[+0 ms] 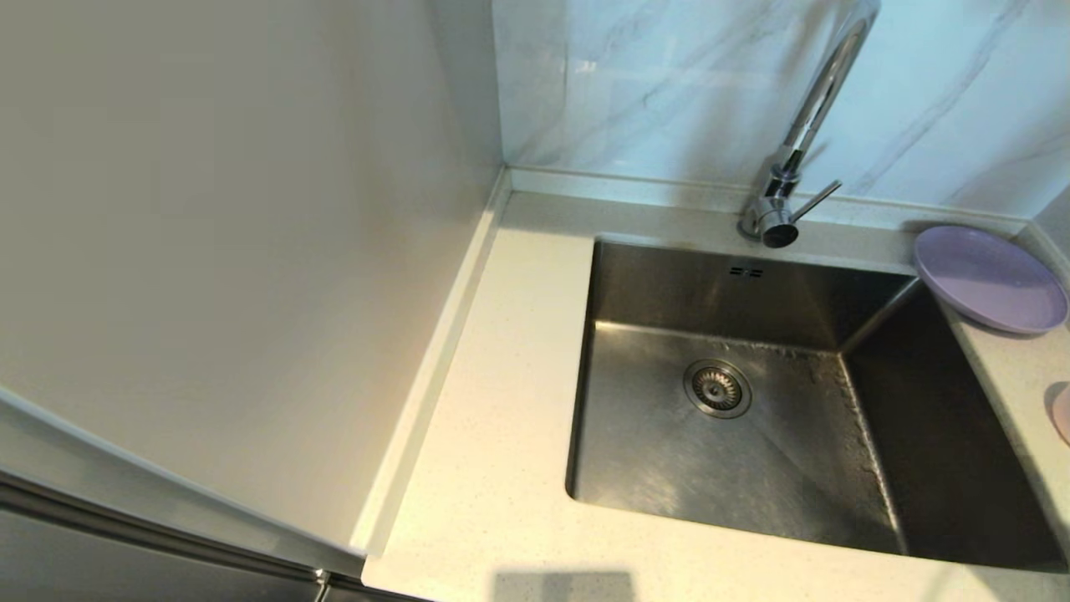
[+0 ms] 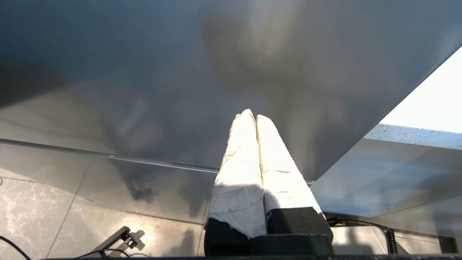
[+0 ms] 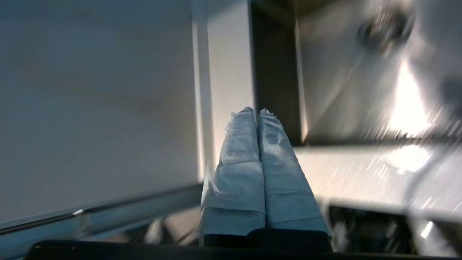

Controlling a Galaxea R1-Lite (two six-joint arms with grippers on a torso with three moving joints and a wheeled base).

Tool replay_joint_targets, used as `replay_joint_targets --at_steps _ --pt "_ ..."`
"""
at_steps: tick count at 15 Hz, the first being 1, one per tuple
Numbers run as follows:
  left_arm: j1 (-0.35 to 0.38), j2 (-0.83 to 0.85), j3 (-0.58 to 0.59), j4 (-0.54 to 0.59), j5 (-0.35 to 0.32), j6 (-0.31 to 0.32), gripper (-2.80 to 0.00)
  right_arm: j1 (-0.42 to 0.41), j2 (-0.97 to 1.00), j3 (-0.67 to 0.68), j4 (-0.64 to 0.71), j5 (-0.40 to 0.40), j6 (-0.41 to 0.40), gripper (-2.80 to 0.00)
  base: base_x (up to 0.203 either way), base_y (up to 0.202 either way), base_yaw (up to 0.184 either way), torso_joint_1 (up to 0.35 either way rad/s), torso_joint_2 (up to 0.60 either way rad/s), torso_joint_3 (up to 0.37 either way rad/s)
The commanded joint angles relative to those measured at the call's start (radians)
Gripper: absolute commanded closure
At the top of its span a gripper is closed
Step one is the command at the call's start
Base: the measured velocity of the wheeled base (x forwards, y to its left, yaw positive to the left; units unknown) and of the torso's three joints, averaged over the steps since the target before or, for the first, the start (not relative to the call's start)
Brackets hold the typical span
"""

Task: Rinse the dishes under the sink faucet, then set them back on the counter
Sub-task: Turn on the faucet

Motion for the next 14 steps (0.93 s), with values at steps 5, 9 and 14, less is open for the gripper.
replay_joint_targets --at_steps 5,9,14 --pt "0.0 0.0 0.0 0.0 0.0 0.0 0.0 -0.017 0.071 0.108 0.094 0.064 -0.036 0.0 0.0 0.0 0.0 0.0 0.0 0.0" --pt "0.0 0.0 0.0 0.0 0.0 0.0 0.0 -0.042 -0.023 0.215 0.103 0.022 -0.478 0.0 0.0 0.0 0.0 0.0 0.0 0.0" --pt "0.0 0.0 0.0 0.0 0.0 0.0 0.0 -0.191 -0.031 0.239 0.353 -0.101 -0.706 0.0 0.0 0.0 0.0 0.0 0.0 0.0"
